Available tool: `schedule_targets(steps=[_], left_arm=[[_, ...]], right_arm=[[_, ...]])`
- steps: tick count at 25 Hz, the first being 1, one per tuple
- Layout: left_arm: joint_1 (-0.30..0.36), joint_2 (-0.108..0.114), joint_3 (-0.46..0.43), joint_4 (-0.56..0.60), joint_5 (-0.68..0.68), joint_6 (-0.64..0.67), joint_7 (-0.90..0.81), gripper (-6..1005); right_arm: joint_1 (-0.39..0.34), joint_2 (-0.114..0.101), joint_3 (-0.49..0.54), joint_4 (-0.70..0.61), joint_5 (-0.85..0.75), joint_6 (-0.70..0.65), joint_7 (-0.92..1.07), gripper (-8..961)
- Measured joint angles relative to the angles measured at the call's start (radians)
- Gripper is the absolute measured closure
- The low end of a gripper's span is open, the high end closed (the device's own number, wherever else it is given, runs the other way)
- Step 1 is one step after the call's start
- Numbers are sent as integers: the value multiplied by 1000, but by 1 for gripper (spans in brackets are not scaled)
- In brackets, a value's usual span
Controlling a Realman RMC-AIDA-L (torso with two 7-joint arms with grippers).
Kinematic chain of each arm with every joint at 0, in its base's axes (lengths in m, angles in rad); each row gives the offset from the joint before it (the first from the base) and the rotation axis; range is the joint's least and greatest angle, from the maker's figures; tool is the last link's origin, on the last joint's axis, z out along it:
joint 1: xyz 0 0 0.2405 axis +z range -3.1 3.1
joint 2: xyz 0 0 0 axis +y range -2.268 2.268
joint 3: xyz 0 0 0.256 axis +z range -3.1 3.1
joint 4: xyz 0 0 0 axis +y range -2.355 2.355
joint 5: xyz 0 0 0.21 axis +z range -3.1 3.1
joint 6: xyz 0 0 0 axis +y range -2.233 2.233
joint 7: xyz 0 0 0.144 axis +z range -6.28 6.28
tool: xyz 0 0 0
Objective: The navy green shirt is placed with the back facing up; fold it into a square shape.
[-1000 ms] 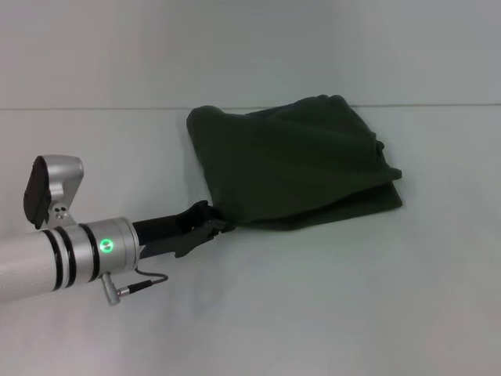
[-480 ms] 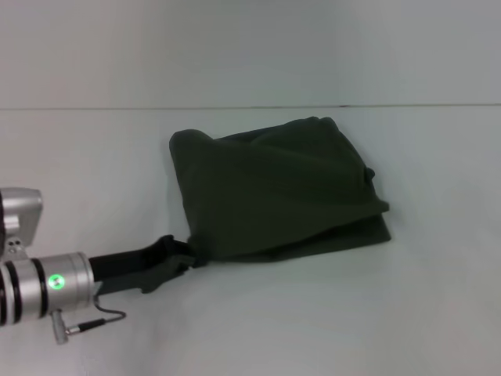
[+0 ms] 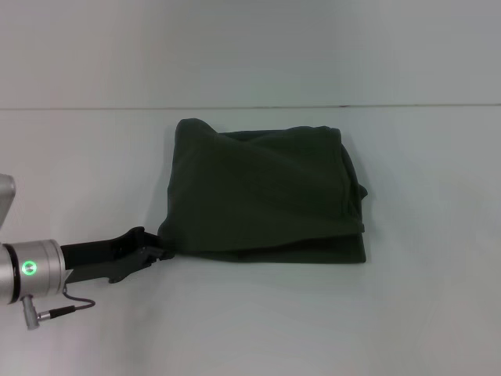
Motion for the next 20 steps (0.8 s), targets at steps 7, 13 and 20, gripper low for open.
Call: schedule_targets(steps=[7,13,20], left_arm=[[23,17,-16,21,22,49,-14,907],[105,25,-55,190,38,231,-9,815],[78,32,-110,235,46,377,374,575]], right_arm=[[-4,-4,0,0,0,-2,2,9],[-7,-11,-8,0,-3,0,4,9],[10,-15,-40,-70,-168,23,-133,9]])
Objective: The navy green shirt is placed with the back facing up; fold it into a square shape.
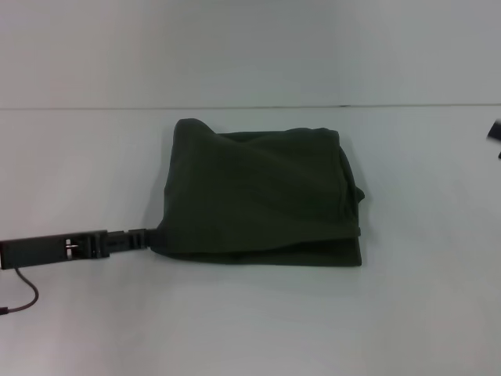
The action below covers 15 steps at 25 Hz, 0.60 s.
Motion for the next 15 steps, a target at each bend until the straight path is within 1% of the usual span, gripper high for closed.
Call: schedule_targets(steps=[1,2,6,8,9,11,13,14,15], left_arm=[[-7,0,5,7,4,8,71,525],[-14,-1,9,25,6,2,124,476],[-52,1,26,97,7,-23,211,309],[-77,7,29,119,7,-27,265,230],[-93,9,30,127,7,-30,292,190],[-116,11,38,131,7,-28,322,133],[-130,11,69,132,7,-14,326,76],[-133,10,81,132,7,-10,325,48],[-135,7,99,132,7,-4,322,48]], right_arm=[[5,8,-27,-53,-63,2,-106,9],[5,8,-27,-53,-63,2,-106,9],[27,34,-127,-171,-136,-14,-300,8],[48,58,-182,-196,-142,-26,-380,8],[60,75,-207,-205,-143,-33,-417,8],[82,115,-241,-214,-143,-48,-474,8],[95,148,-258,-216,-143,-55,-523,8],[99,158,-267,-211,-142,-55,-548,8],[102,165,-279,-201,-140,-55,-572,8]])
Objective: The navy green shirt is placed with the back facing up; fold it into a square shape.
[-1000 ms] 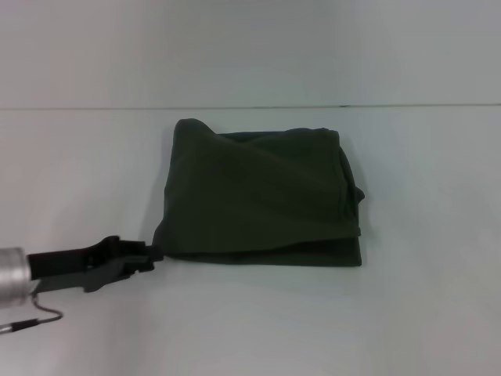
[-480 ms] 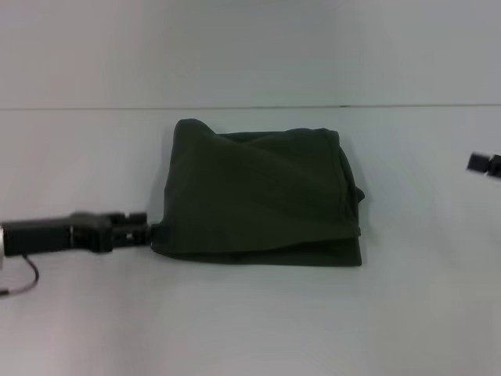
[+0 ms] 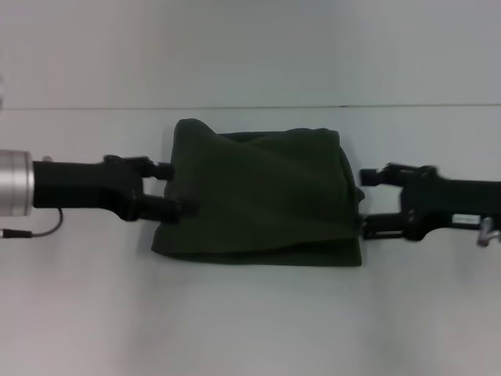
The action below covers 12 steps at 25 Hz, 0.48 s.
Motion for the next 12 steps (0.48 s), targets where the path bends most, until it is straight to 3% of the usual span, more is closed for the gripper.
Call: schedule_targets(steps=[12], left_arm=[[-11,-7,13,1,-2,18,-22,48]], right_arm=[[29,-3,-25,61,37,42,-31,8]])
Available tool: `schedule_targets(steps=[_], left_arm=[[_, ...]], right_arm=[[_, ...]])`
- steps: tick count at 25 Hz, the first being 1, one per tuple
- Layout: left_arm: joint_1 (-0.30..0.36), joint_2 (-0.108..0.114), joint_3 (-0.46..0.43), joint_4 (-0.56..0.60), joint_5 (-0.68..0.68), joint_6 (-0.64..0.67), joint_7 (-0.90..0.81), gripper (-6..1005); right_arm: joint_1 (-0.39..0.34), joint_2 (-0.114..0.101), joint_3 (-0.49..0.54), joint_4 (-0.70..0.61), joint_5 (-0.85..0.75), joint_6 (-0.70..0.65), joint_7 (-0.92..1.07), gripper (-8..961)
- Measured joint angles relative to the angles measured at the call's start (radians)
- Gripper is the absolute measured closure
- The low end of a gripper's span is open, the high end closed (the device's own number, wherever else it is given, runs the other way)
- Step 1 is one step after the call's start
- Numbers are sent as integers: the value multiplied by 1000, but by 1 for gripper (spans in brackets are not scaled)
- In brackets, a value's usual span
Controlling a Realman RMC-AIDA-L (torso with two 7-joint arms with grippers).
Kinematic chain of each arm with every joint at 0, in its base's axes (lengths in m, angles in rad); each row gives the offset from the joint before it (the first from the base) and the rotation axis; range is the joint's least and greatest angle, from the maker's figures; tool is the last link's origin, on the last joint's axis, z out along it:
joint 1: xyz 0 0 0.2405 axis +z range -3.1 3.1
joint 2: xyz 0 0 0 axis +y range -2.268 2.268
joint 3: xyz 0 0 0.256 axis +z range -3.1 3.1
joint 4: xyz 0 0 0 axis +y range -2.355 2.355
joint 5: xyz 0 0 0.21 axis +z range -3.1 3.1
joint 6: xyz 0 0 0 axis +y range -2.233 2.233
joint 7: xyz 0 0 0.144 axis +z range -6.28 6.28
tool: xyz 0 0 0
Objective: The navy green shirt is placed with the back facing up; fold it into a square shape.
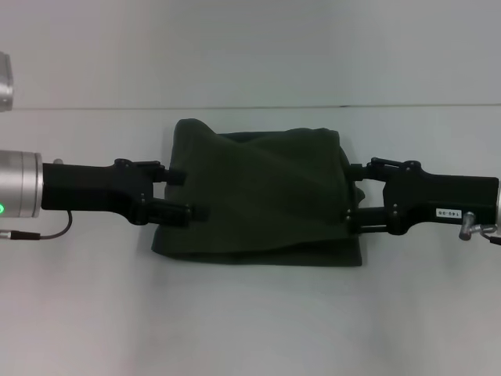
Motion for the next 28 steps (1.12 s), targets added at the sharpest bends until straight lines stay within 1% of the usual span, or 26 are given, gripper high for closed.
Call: schedule_targets(steps=[8,14,28], left_arm=[[-6,-3,20,8,2,-4,-12,48],[-14,-7,19,11,4,-26,-51,48],[-14,-10,23,13,17,-33,-50,48]], right_arm=[[5,1,-7,0,-2,32,25,9],[15,-1,-60,10,-3,73,58,9],[19,-2,-77,9,-3,79,68,9]])
